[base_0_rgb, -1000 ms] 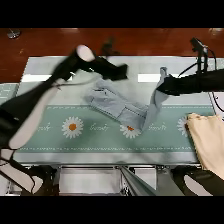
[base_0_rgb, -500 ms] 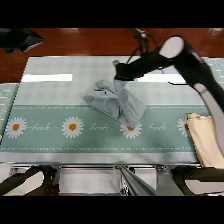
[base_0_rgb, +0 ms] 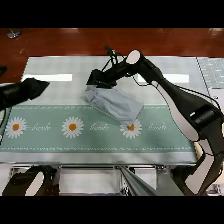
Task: Fold the shirts.
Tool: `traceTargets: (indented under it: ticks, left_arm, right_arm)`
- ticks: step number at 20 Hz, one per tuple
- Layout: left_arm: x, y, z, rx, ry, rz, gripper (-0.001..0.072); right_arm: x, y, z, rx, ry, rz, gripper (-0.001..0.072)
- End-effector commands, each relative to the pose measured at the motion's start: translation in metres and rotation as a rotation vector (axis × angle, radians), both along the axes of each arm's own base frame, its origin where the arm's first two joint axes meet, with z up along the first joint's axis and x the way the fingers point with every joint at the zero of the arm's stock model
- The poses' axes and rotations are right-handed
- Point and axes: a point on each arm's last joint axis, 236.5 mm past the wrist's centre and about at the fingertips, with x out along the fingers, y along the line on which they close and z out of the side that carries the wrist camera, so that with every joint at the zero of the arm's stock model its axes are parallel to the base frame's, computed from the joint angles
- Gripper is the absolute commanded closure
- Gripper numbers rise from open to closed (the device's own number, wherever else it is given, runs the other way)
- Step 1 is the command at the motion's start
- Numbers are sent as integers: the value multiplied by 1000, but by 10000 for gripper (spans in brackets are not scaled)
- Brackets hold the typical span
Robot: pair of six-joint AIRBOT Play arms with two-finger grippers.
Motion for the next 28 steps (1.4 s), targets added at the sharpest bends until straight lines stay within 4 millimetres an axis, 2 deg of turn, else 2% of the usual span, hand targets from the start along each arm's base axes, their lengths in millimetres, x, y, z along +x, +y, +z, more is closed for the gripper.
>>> traceTargets:
  ticks: [1, 2, 3, 4, 6, 7, 8, 9, 10, 11, 12, 14, 16, 20, 23, 24, 26, 27, 28]
  left_arm:
    - [-4, 1, -38, -26, 64, 37, 685]
    - [-4, 1, -39, -26, 69, 36, 685]
    - [-4, 1, -39, -26, 69, 36, 685]
    - [-4, 1, -39, -26, 69, 36, 685]
    - [-4, 1, -40, -26, 69, 34, 685]
    - [-4, 1, -40, -19, 66, 29, 685]
    - [-5, 0, -42, -11, 66, 22, 685]
    - [-6, 0, -47, -8, 75, 18, 685]
    - [-9, -1, -55, -9, 94, 15, 685]
    - [-12, -3, -65, -10, 116, 9, 685]
    - [-16, -6, -74, -10, 137, -2, 685]
    - [-23, -14, -91, -11, 181, -25, 685]
    - [-28, -22, -102, -17, 212, -47, 685]
    - [-27, -35, -107, -35, 227, -72, 685]
    - [-26, -37, -111, -34, 236, -75, 685]
    - [-26, -38, -111, -34, 238, -77, 685]
    - [-26, -38, -113, -33, 244, -78, 685]
    - [-26, -38, -114, -33, 247, -76, 685]
    - [-25, -38, -115, -33, 249, -74, 685]
  right_arm:
    - [-9, -63, 53, 34, 40, 63, 87]
    - [-9, -102, 75, -13, -2, 52, 87]
    - [-10, -151, 93, -121, -73, 24, 87]
    - [-10, -205, 103, -278, -138, -36, 87]
    - [-23, -319, 107, -618, -198, -269, 86]
    - [-37, -357, 99, -689, -196, -405, 87]
    - [-54, -376, 83, -695, -187, -512, 86]
    - [-72, -382, 55, -649, -152, -638, 86]
    - [-89, -373, 24, -574, -115, -717, 87]
    - [-105, -354, -7, -470, -59, -762, 88]
    - [-122, -323, -36, -342, 34, -749, 95]
    - [-146, -275, -75, -200, 182, -641, 95]
    - [-150, -248, -96, -158, 273, -553, 95]
    - [-144, -209, -124, -129, 396, -408, 95]
    - [-121, -187, -131, -129, 399, -355, 95]
    - [-112, -181, -130, -128, 384, -344, 115]
    - [-95, -167, -126, -118, 363, -324, 331]
    - [-87, -159, -122, -111, 343, -298, 535]
    - [-79, -151, -113, -100, 296, -256, 680]
